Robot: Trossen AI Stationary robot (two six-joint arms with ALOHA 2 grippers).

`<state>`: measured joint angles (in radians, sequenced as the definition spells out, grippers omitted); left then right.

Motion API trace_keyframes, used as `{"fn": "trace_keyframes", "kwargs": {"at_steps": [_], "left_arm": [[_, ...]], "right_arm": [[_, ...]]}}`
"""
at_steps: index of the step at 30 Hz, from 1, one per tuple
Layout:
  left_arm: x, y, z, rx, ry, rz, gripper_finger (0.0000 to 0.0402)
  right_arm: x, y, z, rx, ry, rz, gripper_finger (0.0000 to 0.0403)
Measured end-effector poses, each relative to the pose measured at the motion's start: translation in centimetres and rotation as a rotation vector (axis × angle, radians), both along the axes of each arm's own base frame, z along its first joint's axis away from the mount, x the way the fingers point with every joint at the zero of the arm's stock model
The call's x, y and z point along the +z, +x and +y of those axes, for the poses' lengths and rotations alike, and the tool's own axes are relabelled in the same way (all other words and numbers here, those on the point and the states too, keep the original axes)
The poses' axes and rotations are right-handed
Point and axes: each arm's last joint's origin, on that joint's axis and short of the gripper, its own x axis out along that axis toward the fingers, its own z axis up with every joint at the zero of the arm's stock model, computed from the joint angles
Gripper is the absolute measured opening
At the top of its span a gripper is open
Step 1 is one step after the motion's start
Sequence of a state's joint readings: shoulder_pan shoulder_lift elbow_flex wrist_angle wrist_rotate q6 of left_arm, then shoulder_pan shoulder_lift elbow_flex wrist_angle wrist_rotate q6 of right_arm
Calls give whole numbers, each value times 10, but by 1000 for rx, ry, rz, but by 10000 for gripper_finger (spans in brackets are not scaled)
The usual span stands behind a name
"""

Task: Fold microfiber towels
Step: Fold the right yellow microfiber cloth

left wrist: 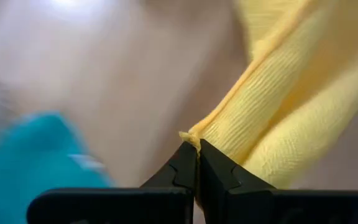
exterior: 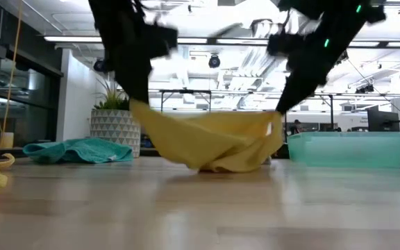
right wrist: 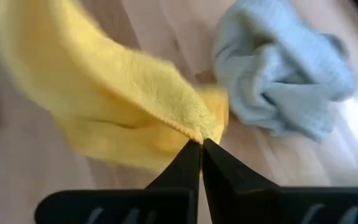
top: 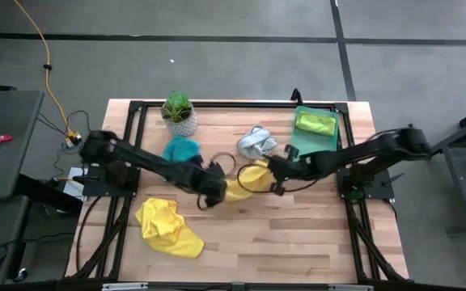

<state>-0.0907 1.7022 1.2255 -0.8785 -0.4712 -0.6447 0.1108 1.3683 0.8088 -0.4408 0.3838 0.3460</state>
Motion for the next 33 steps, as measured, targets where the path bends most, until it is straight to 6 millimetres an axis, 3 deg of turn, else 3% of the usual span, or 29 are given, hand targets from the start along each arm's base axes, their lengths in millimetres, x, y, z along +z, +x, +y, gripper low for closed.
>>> {"fn": "trace_keyframes", "kwargs": {"at_steps": [6,11,16,20,23,26,29,33], "left_arm": [[74,-33,34,13,177,-190,0],[119,-59,59,-5,294,-269,0],[154,-76,78,-76,425,-256,0],[174,-85,84,-74,481,-266,0],[173,-87,80,-86,468,-251,0],[161,-90,70,-59,407,-225,0],[135,-87,51,-26,295,-248,0],[83,-85,14,8,108,-283,0]], "right_arm": [[76,-36,-4,-33,57,-96,1],[130,-51,-11,-44,32,-144,0],[173,-56,-22,-56,-79,-200,0],[195,-58,-28,-62,-90,-252,0],[197,-58,-25,-32,-56,-246,0],[184,-58,-16,7,33,-172,1],[159,-50,0,32,126,-89,1],[107,-43,28,39,232,48,1]]}}
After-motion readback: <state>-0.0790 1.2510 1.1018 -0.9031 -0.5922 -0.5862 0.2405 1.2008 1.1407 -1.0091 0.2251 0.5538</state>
